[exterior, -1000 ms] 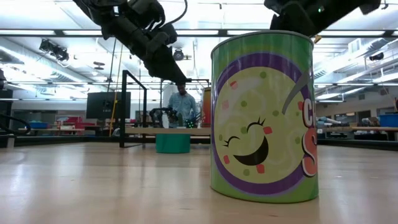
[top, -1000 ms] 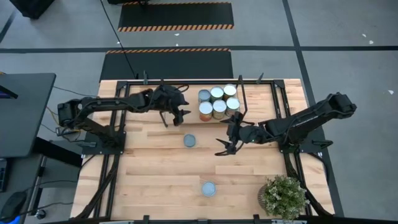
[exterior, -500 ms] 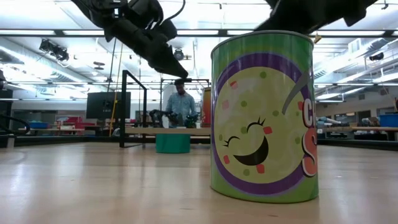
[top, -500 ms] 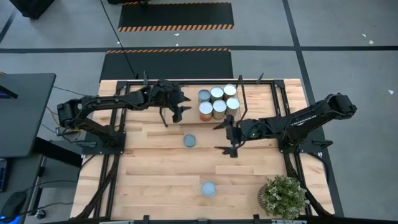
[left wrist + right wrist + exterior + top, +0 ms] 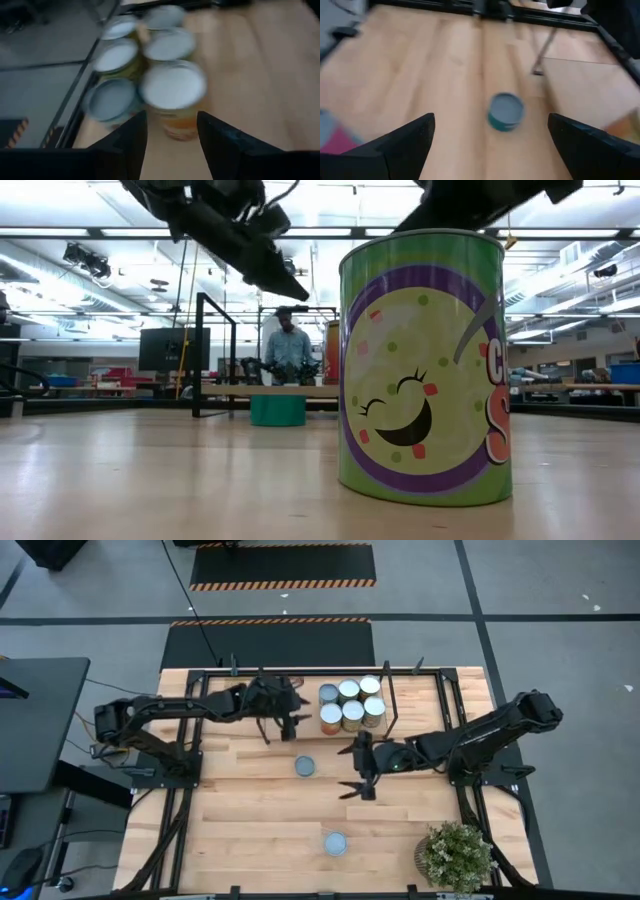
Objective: Pick and place cans onto a shelf
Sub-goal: Adjust the corn canned foods
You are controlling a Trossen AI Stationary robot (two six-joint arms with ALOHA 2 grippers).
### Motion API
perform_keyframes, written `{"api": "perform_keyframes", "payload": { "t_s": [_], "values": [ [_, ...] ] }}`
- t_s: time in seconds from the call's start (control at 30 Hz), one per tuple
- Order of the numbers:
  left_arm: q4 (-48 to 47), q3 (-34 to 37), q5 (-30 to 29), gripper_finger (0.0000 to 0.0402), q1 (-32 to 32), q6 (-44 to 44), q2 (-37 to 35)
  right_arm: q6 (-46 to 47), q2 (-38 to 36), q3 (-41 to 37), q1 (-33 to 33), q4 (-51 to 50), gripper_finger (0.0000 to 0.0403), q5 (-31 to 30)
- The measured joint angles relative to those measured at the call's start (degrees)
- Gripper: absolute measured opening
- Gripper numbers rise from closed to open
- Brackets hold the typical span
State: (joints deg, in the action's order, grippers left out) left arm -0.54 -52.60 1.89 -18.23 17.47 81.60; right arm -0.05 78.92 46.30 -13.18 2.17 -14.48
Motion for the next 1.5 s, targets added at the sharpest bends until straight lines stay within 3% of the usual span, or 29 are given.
{"api": "perform_keyframes", "payload": {
  "t_s": [0.23,0.33,0.53,0.77,0.87,1.2,1.5],
  "values": [
    [2.57,-0.03,0.04,0.0167,-7.11,-4.14,3.68,-3.48,1.1,3.52,-0.4,-1.85,0.0396,-3.58],
    [2.41,-2.44,2.94,0.0159,-10.12,-6.82,6.62,-4.05,0.26,3.54,-0.35,-2.69,0.0396,-5.97],
    [-1.38,-13.42,5.8,0.0146,-11.51,-8.0,15.03,-3.58,-0.29,3.52,-0.4,-4.6,0.0396,-7.43],
    [-14.68,-28.68,6.37,0.0144,-11.17,-2.91,24.05,-1.65,-0.27,3.52,-0.58,-6.23,0.0396,-9.1],
    [-18.48,-31.64,6.91,0.0144,-11.58,-1.44,26.18,-1.66,-0.29,3.52,-1.07,-6.52,0.0396,-9.99],
    [-21.5,-32.5,7.71,0.0145,-12.13,0.97,27.97,-2.08,-0.29,3.46,-1.91,-7.01,0.0396,-11.69],
    [-23.55,-32.5,7.89,0.0172,-12.23,2.7,25.45,-2.7,-0.31,3.44,-1.91,-6.98,0.0396,-13.11]
  ]
}}
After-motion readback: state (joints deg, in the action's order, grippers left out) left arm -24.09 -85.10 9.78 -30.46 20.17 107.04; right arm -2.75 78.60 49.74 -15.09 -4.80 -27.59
